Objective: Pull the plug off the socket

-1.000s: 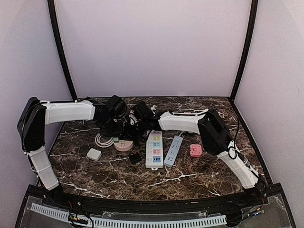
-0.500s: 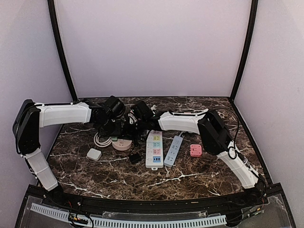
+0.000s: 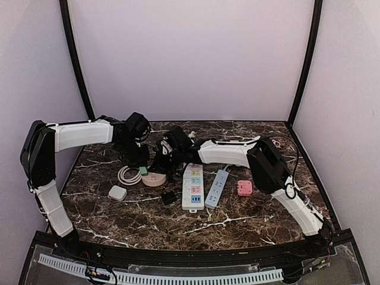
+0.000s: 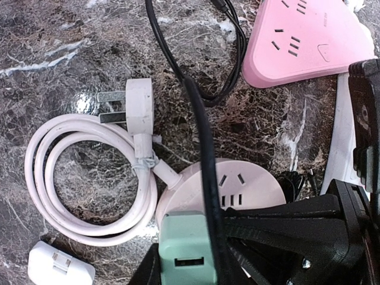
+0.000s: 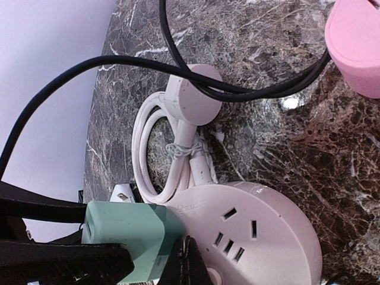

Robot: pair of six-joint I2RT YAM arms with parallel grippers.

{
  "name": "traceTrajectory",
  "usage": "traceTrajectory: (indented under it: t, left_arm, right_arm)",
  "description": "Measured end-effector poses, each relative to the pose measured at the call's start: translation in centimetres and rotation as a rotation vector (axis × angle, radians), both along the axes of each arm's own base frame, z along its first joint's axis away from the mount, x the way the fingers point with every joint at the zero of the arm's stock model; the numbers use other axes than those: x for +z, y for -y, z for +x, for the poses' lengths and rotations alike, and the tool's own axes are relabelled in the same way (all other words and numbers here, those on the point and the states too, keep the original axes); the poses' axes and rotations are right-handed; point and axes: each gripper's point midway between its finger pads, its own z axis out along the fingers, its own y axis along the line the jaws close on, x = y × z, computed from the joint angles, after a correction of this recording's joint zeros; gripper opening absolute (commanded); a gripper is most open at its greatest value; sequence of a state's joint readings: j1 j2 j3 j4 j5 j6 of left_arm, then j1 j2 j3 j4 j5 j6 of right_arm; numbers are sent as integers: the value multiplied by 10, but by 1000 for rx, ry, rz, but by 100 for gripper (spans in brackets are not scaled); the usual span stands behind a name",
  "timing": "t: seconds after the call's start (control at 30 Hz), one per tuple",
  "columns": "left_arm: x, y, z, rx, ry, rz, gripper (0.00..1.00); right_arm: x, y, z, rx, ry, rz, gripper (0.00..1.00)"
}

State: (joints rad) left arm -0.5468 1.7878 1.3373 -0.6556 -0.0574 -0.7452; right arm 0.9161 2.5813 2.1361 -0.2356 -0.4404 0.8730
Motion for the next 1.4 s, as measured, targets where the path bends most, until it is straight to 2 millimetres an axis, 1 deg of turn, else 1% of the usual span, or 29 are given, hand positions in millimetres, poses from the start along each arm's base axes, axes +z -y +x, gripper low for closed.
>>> traceTrajectory:
  t: [0.13,0.37,0.53,0.93,1.0,1.1,1.23,1.3,1.4]
  left_arm:
    - [0,1,0,-4,0,15,11]
    - [1,7,-4,-38,63,123,11]
    - [-6,11,-7,-63,67,181,11]
    - [-1,16,2,-116,40,256,13]
    - [7,21,5,-120,51,236,13]
    - [30,33,14,-116,111,141,14]
    - [56,41,24,-108,178,38,13]
    - [63,42,28,-101,197,15,13]
    - [64,36,31,-76,207,1,13]
  right_arm:
    - [0,1,1,-4,2,-2,0]
    - [0,1,1,-6,1,-5,0]
    - [-1,2,1,-7,-2,-11,0]
    - [-1,5,6,-18,1,-14,0]
    - [-5,7,4,-19,-6,-22,0]
    - [-6,7,4,-17,-5,-18,0]
    - [-6,5,2,-7,-6,-6,0]
    - [-5,4,1,-2,-6,0,0]
    - [-4,4,0,6,0,7,0]
